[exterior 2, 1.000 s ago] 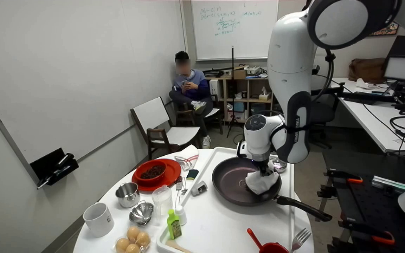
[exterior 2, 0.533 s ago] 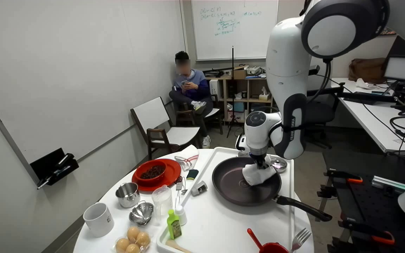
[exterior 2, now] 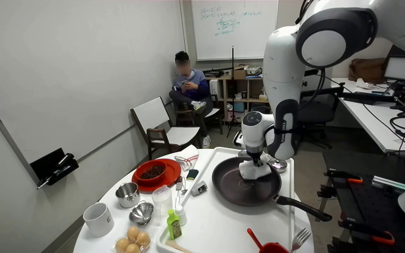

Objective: Use the cloth to wipe the frying pan.

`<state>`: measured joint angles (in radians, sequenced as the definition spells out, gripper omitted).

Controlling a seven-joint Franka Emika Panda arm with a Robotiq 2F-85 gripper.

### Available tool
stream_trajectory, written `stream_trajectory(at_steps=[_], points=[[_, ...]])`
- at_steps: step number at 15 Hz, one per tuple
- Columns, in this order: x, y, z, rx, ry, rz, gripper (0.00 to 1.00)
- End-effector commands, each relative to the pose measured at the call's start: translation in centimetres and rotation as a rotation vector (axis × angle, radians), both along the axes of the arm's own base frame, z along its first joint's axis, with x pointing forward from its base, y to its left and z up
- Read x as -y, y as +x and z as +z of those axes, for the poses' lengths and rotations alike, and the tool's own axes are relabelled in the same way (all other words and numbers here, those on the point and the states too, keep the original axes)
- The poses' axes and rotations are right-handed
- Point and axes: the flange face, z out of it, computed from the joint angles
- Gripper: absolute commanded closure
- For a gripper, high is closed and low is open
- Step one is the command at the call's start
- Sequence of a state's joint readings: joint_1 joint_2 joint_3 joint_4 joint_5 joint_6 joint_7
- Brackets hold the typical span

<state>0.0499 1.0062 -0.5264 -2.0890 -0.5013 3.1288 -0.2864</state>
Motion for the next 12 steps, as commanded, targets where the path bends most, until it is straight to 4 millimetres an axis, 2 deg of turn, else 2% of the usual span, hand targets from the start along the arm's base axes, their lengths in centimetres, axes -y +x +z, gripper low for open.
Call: stream_trajectory(at_steps=[1, 12], points=[[1.0, 1.3, -0.7, 0.039, -0.007, -0.083, 0.93], [-0.7, 4.1, -0.7, 0.123, 0.006, -0.149, 0.93]])
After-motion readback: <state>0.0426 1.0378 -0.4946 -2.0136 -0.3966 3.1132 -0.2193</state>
